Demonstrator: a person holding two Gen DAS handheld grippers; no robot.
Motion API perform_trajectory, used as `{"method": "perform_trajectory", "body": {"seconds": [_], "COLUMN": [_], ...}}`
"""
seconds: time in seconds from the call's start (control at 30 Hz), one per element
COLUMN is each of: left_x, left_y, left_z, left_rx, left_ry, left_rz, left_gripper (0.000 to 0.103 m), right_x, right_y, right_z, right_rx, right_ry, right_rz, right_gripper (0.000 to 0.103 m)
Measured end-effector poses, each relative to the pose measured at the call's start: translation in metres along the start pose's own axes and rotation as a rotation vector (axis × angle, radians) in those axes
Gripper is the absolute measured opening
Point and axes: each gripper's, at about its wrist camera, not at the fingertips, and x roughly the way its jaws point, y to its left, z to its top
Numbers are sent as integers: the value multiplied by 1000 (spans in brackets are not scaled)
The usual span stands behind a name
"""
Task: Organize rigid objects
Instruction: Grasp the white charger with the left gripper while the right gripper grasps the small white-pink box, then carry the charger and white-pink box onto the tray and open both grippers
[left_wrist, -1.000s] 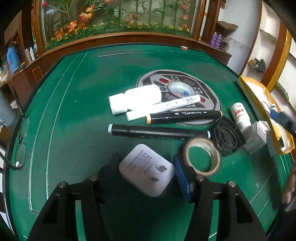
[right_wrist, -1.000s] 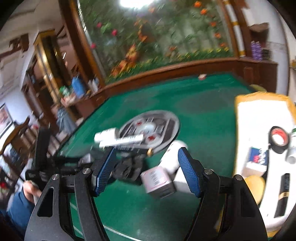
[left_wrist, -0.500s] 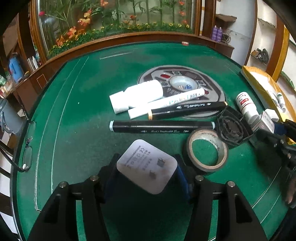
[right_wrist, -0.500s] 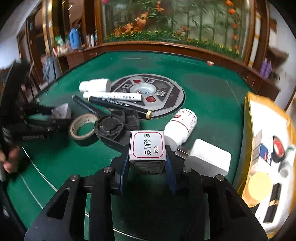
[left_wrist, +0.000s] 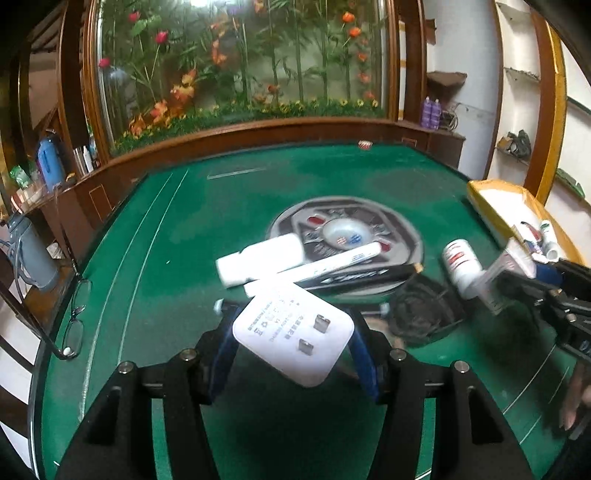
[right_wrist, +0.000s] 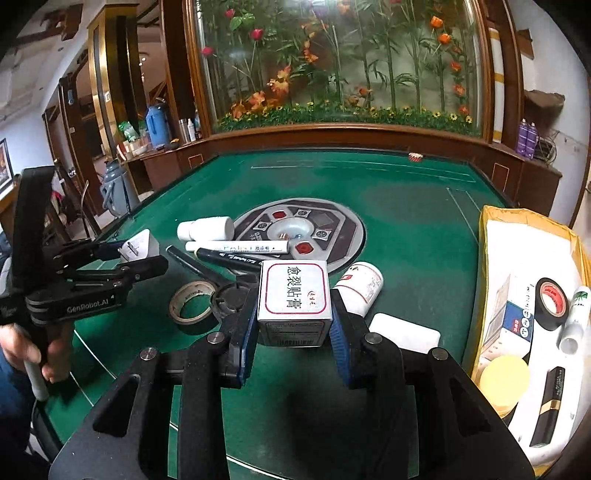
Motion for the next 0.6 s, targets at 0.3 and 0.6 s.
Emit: {"method": "perform_trajectory", "body": {"seconds": [0.3,0.6], "left_x": [-5,-10], "left_y": [-33,-36], "left_z": [-7,-10], "left_rx": [115,149], "left_ry": [-49,-81], "left_rz": [33,56], "left_gripper": [57,57], "right_x": [-5,-4], "right_y": [-11,-16], "right_z": [3,4], "right_rx": [52,67], "right_ry": [-24,-19], "right_rz": [-4,-13], "right_gripper": [35,35]}}
